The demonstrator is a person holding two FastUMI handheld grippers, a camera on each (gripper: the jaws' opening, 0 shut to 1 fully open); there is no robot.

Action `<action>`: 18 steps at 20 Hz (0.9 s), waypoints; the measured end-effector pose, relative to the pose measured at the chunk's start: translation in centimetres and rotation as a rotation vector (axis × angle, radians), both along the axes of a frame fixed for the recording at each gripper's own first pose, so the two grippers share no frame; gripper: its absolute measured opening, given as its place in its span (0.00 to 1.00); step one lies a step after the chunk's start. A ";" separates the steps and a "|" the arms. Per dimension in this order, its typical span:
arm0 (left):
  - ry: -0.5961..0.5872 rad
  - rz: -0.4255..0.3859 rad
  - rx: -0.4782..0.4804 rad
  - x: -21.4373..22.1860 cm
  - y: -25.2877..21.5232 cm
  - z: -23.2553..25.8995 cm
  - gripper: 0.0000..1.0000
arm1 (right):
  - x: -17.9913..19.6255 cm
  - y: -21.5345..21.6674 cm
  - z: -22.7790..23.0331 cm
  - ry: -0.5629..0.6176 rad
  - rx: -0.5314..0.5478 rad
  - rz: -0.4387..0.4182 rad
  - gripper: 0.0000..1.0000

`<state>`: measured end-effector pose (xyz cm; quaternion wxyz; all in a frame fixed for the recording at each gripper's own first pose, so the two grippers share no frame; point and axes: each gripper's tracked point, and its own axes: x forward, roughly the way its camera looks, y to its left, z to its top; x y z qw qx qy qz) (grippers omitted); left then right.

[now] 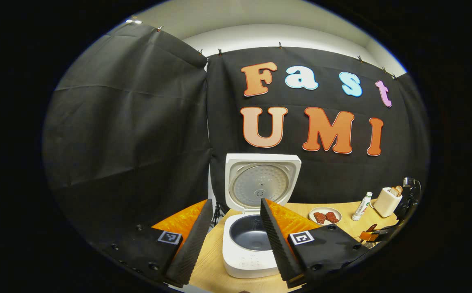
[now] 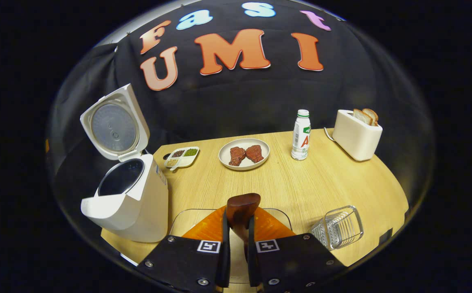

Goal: Close the left gripper, press the button to open the rice cooker; take a wooden spoon from the chopstick holder with the right hand, scoop a spoonful of rice and pour it into the rice cooker, then put the wooden spoon back into the chopstick holder.

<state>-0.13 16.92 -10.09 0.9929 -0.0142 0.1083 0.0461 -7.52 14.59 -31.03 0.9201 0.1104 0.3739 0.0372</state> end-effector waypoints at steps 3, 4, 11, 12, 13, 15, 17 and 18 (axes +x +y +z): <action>0.015 -0.001 0.010 0.3 1.0 -0.6 0.81 | 0.0 0.5 -0.2 0.010 0.064 -0.089 0.17; 0.019 -0.004 0.009 0.5 1.1 -0.8 0.81 | 0.0 0.7 -0.4 0.013 0.072 -0.107 0.17; 0.037 -0.067 0.001 1.9 0.1 -1.7 0.81 | -0.1 2.6 -0.9 0.106 0.297 -0.265 0.17; 0.035 -0.071 0.002 2.0 0.1 -1.7 0.82 | 0.0 2.8 -1.0 0.121 0.332 -0.285 0.17; 0.034 -0.074 0.003 2.2 0.0 -1.6 0.82 | 0.0 2.9 -1.1 0.140 0.376 -0.306 0.17; 0.030 -0.070 0.003 2.3 0.1 -1.5 0.82 | 0.1 2.8 -1.3 0.172 0.460 -0.356 0.17; 0.031 -0.067 -0.001 2.1 0.1 -1.6 0.82 | 0.1 2.5 -1.7 0.202 0.533 -0.403 0.17; 0.033 -0.064 0.000 2.1 0.0 -1.6 0.82 | 0.1 2.3 -1.8 0.214 0.561 -0.421 0.17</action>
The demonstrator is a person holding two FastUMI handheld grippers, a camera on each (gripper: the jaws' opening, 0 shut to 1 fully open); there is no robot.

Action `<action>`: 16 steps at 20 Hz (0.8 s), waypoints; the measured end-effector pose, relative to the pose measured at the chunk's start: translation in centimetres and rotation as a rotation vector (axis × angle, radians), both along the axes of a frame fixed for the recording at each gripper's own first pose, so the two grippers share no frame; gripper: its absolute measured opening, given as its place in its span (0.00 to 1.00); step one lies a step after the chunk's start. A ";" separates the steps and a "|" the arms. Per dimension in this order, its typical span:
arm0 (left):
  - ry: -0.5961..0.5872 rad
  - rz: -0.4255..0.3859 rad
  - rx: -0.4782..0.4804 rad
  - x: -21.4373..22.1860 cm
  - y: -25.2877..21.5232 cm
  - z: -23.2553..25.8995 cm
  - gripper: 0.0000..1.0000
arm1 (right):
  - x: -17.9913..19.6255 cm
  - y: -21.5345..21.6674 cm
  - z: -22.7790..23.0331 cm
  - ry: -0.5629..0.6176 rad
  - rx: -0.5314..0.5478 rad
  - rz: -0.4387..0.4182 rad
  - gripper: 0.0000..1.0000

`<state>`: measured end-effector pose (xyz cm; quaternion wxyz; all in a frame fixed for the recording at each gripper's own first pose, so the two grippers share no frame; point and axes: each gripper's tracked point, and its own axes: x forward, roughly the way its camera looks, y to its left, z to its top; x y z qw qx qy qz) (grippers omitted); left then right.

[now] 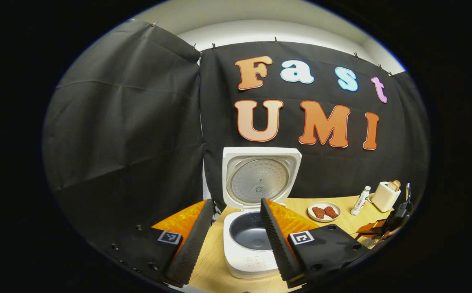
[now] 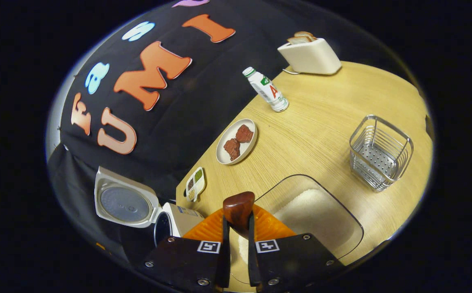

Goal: Close the left gripper, press the button to open the rice cooker; take a wooden spoon from the chopstick holder with the right hand, scoop a spoonful of rice and pour it into the rice cooker, then put the wooden spoon back into the chopstick holder.

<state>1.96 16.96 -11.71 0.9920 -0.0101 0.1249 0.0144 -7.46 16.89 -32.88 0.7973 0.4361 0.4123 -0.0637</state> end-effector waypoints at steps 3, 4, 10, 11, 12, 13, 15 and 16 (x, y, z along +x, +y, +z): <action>0.002 0.004 -0.002 0.0 -0.2 0.1 0.82 | -0.2 0.1 0.1 0.017 0.104 -0.032 0.17; 0.004 0.004 -0.004 0.0 -0.3 -0.1 0.81 | -0.3 0.1 0.1 0.022 0.140 -0.043 0.18; 0.013 -0.003 -0.011 0.2 -2.1 -0.3 0.81 | -1.3 -2.5 0.0 0.026 0.281 -0.110 0.17; 0.013 -0.006 -0.012 0.2 -2.4 -0.2 0.81 | -1.3 -3.0 0.4 0.015 0.295 -0.105 0.17; 0.012 -0.008 -0.013 0.3 -2.8 -0.2 0.81 | -1.1 -3.3 0.7 -0.005 0.303 -0.103 0.17; 0.009 -0.012 -0.013 0.4 -3.2 -0.1 0.81 | -1.0 -3.8 1.3 -0.021 0.311 -0.095 0.17; 0.007 -0.017 -0.017 0.6 -4.0 0.1 0.82 | -0.4 -4.6 2.5 -0.056 0.345 -0.096 0.17; 0.005 -0.019 -0.018 0.7 -4.5 0.1 0.82 | 0.1 -5.1 3.0 -0.075 0.369 -0.108 0.17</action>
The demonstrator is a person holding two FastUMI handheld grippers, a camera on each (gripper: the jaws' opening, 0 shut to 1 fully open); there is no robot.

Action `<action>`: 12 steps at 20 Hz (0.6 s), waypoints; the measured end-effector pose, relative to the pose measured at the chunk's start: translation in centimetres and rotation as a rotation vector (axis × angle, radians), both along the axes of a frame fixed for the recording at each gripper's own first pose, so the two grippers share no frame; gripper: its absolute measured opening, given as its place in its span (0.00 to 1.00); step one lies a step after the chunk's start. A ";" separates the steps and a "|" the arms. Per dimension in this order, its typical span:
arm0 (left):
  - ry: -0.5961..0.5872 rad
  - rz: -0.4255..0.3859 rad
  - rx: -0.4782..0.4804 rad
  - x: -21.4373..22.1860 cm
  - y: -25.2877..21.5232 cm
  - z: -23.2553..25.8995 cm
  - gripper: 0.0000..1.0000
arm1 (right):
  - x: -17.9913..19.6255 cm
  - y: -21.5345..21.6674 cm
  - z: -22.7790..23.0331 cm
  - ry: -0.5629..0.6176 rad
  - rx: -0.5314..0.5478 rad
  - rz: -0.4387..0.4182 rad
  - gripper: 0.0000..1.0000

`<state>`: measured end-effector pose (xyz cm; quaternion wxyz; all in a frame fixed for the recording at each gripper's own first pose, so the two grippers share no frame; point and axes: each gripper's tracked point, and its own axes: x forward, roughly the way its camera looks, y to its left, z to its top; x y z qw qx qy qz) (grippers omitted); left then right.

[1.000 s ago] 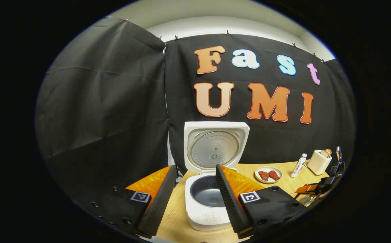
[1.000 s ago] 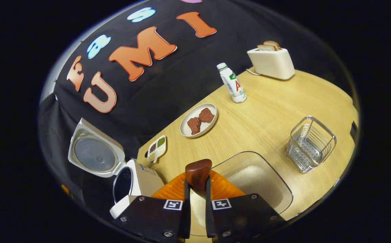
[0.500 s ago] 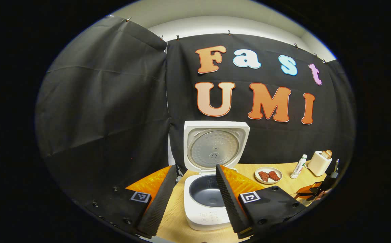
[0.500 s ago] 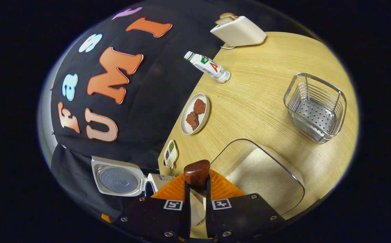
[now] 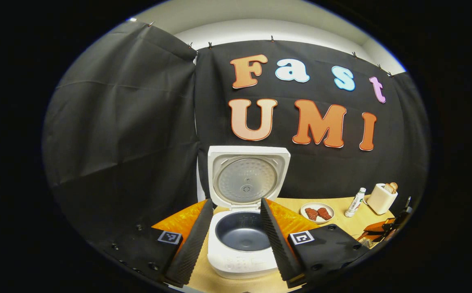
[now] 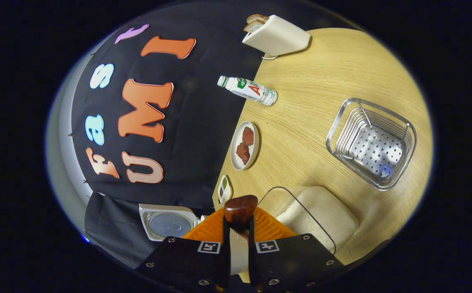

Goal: Close the left gripper, press the button to open the rice cooker; take a wooden spoon from the chopstick holder with the right hand, scoop a spoonful of rice and pour it into the rice cooker, then put the wooden spoon back into the chopstick holder.

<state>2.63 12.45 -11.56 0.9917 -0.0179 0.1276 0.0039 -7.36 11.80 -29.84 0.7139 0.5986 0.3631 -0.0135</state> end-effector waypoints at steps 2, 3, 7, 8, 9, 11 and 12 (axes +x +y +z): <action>-0.007 -0.007 0.000 0.1 -0.9 0.2 0.82 | 0.5 -1.1 0.9 -0.022 0.043 -0.023 0.17; -0.012 -0.010 0.001 0.1 -1.1 0.4 0.82 | 0.8 -1.6 1.4 -0.027 0.062 -0.039 0.17; -0.021 0.002 0.004 0.0 -1.7 0.7 0.82 | 1.8 -3.1 2.7 -0.045 0.146 -0.082 0.17; -0.023 0.009 0.003 0.0 -1.6 0.8 0.82 | 2.3 -3.1 3.0 -0.047 0.168 -0.088 0.17; -0.023 0.017 0.002 -0.1 -1.5 0.7 0.82 | 2.6 -3.2 3.2 -0.049 0.196 -0.099 0.17; -0.021 0.035 -0.003 -0.1 -1.2 0.6 0.81 | 3.2 -3.4 4.1 -0.058 0.252 -0.116 0.17; -0.020 0.044 -0.007 -0.1 -1.1 0.5 0.81 | 3.6 -3.3 4.5 -0.064 0.274 -0.119 0.17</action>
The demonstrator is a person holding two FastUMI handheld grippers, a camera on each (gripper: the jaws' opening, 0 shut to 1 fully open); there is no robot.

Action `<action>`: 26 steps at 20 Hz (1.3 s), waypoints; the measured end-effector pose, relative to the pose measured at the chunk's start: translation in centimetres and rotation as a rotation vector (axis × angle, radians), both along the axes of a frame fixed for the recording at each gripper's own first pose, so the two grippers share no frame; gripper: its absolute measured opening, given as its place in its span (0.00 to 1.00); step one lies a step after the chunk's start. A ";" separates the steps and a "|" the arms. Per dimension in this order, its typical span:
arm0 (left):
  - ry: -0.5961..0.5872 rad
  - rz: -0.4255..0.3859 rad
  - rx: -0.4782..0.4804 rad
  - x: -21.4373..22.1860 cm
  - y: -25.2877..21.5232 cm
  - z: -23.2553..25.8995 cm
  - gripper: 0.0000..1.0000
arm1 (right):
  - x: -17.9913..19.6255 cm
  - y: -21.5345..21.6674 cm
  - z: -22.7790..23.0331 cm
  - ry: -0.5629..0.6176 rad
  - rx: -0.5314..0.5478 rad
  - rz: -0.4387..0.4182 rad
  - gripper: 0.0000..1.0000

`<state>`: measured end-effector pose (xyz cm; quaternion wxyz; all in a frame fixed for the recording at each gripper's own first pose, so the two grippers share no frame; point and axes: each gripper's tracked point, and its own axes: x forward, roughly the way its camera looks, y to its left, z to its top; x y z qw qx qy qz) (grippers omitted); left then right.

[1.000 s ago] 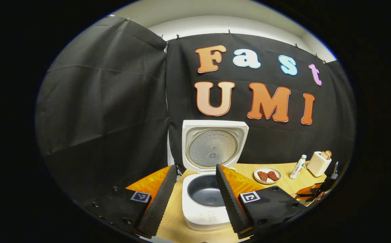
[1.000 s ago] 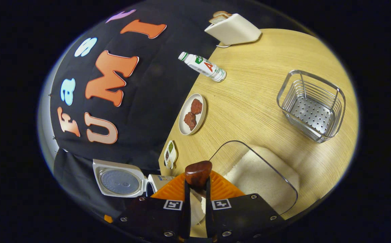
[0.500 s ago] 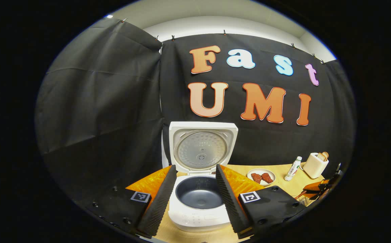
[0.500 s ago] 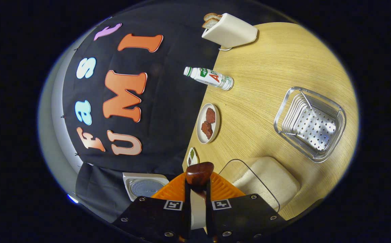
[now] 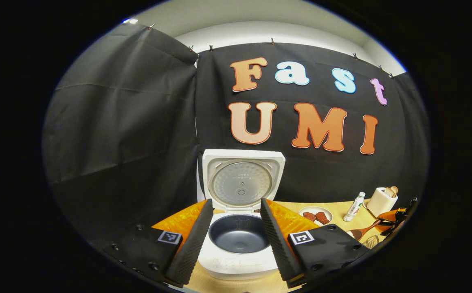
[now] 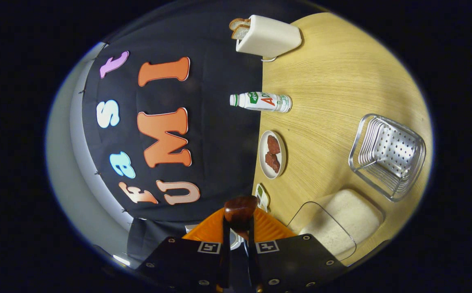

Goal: Close the left gripper, press the button to open the rice cooker; take a wooden spoon from the chopstick holder with the right hand, scoop a spoonful of rice and pour it into the rice cooker, then put the wooden spoon back into the chopstick holder.

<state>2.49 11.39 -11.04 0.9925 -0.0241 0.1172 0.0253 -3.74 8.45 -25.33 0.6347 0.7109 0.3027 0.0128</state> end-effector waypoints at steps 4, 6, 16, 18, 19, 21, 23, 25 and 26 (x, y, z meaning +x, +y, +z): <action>-0.005 0.030 0.001 -0.6 1.0 0.0 0.82 | 1.3 0.9 2.7 -0.033 0.053 0.005 0.17; -0.006 0.045 0.001 -0.7 1.6 0.0 0.81 | 2.3 2.3 4.4 -0.058 0.083 0.012 0.17; -0.009 0.155 -0.014 -2.8 8.3 -0.7 0.81 | 7.2 13.6 9.8 -0.115 0.147 0.135 0.17; -0.006 0.184 -0.021 -3.3 9.8 -1.1 0.81 | 7.7 16.1 10.0 -0.116 0.110 0.169 0.17; -0.002 0.196 -0.031 -3.5 10.4 -1.3 0.81 | 8.0 17.5 10.0 -0.121 0.090 0.188 0.17; 0.007 0.221 -0.041 -4.0 11.7 -1.9 0.81 | 8.3 19.9 10.3 -0.132 0.045 0.223 0.17; 0.009 0.244 -0.031 -4.6 13.1 -2.1 0.81 | 9.1 22.4 10.5 -0.159 -0.027 0.261 0.17; 0.006 0.263 -0.022 -5.1 14.4 -2.1 0.81 | 9.7 24.5 10.2 -0.184 -0.111 0.296 0.17; 0.005 0.271 -0.019 -5.3 15.0 -2.1 0.82 | 9.9 25.6 10.2 -0.198 -0.151 0.314 0.17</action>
